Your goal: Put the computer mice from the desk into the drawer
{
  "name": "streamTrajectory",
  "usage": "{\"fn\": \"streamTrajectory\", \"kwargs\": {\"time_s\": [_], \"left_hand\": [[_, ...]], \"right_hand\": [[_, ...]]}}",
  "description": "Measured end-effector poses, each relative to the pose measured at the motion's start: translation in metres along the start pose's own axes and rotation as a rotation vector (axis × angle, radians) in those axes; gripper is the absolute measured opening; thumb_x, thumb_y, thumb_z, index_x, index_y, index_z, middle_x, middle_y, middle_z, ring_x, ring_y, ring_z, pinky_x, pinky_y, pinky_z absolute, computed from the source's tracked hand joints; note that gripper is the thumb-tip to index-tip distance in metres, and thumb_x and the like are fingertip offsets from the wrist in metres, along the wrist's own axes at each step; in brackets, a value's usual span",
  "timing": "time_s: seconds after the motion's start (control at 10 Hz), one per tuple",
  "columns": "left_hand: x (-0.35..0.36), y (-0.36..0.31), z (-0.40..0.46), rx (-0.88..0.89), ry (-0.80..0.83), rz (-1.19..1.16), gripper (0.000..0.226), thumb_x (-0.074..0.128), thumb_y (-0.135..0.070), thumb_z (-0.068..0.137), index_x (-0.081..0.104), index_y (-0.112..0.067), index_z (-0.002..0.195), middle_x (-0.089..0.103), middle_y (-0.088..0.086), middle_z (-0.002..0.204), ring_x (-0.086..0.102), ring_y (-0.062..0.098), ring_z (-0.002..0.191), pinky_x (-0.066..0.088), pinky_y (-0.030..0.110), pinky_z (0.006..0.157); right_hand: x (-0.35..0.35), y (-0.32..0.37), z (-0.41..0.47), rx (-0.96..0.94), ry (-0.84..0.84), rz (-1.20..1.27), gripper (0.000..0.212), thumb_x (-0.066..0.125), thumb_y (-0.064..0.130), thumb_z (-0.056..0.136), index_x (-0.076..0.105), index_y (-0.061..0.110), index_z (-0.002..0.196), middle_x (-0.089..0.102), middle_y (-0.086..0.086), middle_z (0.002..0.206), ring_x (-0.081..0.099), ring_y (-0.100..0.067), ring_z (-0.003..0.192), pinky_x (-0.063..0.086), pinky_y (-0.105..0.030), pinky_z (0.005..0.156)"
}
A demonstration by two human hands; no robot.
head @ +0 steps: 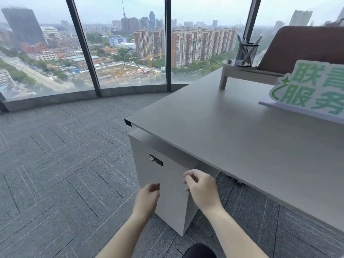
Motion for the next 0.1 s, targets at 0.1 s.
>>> {"fn": "streamTrajectory", "kwargs": {"time_s": [0.1], "left_hand": [[-0.0147, 0.033, -0.0494, -0.023, 0.013, 0.054, 0.033, 0.057, -0.009, 0.074, 0.072, -0.036, 0.083, 0.077, -0.004, 0.087, 0.071, 0.018, 0.081, 0.055, 0.038, 0.084]], "right_hand": [[-0.0406, 0.0605, -0.0289, -0.158, -0.073, 0.269, 0.021, 0.059, 0.008, 0.093, 0.074, 0.021, 0.085, 0.075, -0.001, 0.072, 0.067, -0.015, 0.057, 0.057, -0.032, 0.062]]}}
Point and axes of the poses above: each hand's wrist, its own z-axis towards the middle knuckle, its own x-axis out of the palm, y = z × x, the point moved 4 cm from there along z, towards the middle knuckle
